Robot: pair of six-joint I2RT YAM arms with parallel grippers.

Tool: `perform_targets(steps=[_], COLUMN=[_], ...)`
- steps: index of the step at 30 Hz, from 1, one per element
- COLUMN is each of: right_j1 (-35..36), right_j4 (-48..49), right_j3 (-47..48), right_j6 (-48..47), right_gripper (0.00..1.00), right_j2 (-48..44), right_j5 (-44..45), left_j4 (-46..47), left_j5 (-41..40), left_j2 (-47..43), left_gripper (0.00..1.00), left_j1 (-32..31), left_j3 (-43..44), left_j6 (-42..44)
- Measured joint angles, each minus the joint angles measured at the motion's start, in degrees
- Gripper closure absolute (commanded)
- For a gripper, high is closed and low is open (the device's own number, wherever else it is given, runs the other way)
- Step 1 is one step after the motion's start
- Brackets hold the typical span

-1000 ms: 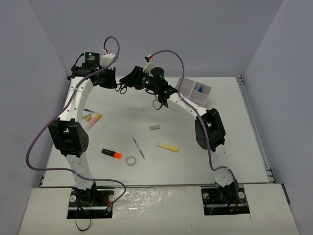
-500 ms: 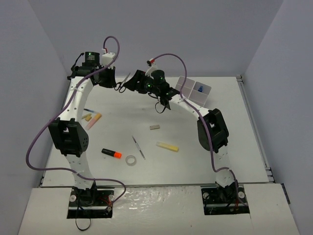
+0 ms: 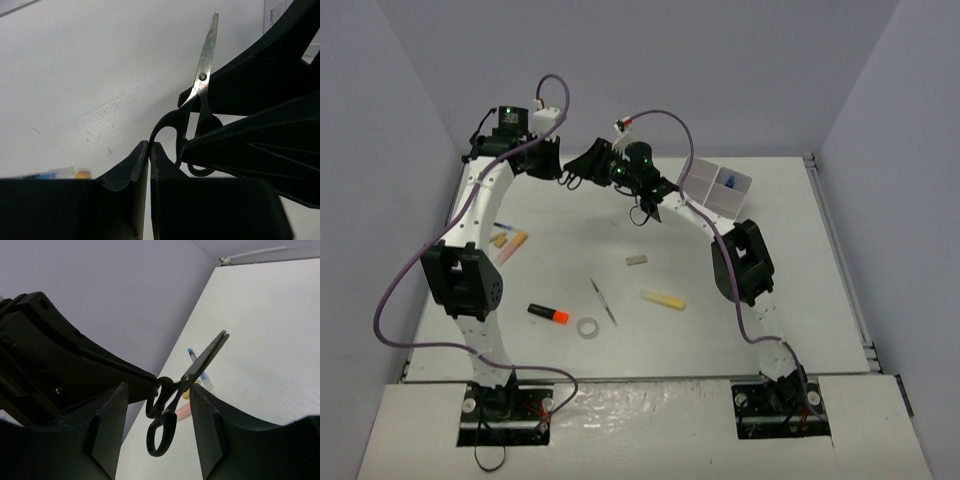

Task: Sort the stationery into containers

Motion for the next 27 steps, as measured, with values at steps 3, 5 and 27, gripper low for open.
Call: perform_targets(steps=[3, 5, 27], right_j1=[-0.14, -0.21, -16.21], right_j4=[0.13, 0.57, -11.9], right_j3=[0.6, 0.39, -10.7], right_j6=[1.1, 1.79, -34.39], right_gripper=[0.86, 0.99, 1.0], right_j2=[1.32, 1.59, -12.12], right_j5=[-0.25, -0.3, 2.64], left_j4=[0.53, 0.94, -8.14], left_j5=[0.01, 0.0, 4.0], left_j2=[-0.08, -0.23, -0.68], left_gripper=[1.0, 1.0, 0.03], left_j1=[-0.16, -0.23, -0.1], left_j3=[-0.29, -0.78, 3.6], left_j6=[-0.01, -0.01, 0.22])
